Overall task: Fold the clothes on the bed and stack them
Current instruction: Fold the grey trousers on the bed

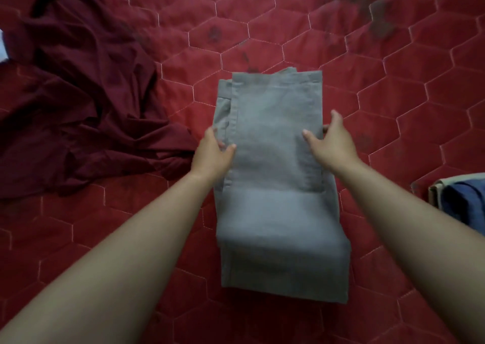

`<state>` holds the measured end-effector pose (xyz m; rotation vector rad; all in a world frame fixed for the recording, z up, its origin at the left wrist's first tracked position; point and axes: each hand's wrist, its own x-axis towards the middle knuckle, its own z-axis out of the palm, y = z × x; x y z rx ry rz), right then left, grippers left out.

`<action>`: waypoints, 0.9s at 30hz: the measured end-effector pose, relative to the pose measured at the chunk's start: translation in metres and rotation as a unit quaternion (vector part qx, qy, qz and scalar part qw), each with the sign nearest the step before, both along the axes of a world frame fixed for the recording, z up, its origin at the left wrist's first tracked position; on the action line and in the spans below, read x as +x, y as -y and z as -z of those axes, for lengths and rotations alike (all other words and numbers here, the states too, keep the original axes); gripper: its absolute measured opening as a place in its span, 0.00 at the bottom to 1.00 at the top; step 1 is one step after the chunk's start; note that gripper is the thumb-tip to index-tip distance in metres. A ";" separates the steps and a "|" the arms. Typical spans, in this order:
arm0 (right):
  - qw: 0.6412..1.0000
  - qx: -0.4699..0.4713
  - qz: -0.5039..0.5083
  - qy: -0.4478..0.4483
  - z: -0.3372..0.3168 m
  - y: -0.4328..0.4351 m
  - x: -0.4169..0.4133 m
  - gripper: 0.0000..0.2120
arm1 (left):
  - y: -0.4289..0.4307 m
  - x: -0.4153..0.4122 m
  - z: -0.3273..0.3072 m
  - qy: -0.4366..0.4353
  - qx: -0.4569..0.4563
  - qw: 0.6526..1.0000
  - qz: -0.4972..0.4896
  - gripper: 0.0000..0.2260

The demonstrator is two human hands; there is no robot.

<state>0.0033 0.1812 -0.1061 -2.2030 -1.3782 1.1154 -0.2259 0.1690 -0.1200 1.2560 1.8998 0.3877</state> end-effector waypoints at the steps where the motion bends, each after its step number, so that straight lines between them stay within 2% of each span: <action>1: 1.000 -0.014 -0.017 0.008 0.003 0.012 0.001 0.37 | 0.016 -0.001 0.005 0.005 -0.032 0.999 0.017 0.24; 4: 0.999 -0.013 -0.040 -0.033 0.009 0.070 0.004 0.36 | 0.081 -0.002 0.014 0.027 -0.037 0.999 0.030 0.20; 6: 0.998 -0.021 -0.029 -0.053 0.010 0.109 0.007 0.36 | 0.119 0.000 0.014 0.024 -0.014 1.000 -0.011 0.19; 8: 0.998 -0.020 0.008 -0.055 0.008 0.141 0.012 0.35 | 0.148 0.004 0.010 0.053 -0.030 0.995 -0.077 0.19; 11: 0.994 -0.024 0.067 -0.079 0.002 0.175 0.017 0.33 | 0.176 0.010 -0.001 0.114 -0.057 0.983 -0.135 0.15; 15: 0.992 -0.024 0.076 -0.094 -0.008 0.214 0.016 0.35 | 0.193 0.014 -0.010 0.168 -0.020 0.972 -0.164 0.07; 17: 0.987 -0.004 0.097 -0.127 -0.012 0.228 0.013 0.32 | 0.197 0.015 -0.012 0.173 0.015 0.969 -0.178 0.02; 19: 0.979 0.034 0.115 -0.167 -0.011 0.237 0.012 0.27 | 0.201 0.017 -0.013 0.165 0.056 0.969 -0.178 0.01; 22: 0.973 0.097 0.123 -0.167 -0.013 0.242 0.013 0.20 | 0.206 0.018 -0.021 0.178 0.112 0.963 -0.171 0.02; 27: 0.964 0.148 0.146 -0.169 -0.026 0.256 0.011 0.15 | 0.221 0.013 -0.038 0.200 0.156 0.965 -0.072 0.09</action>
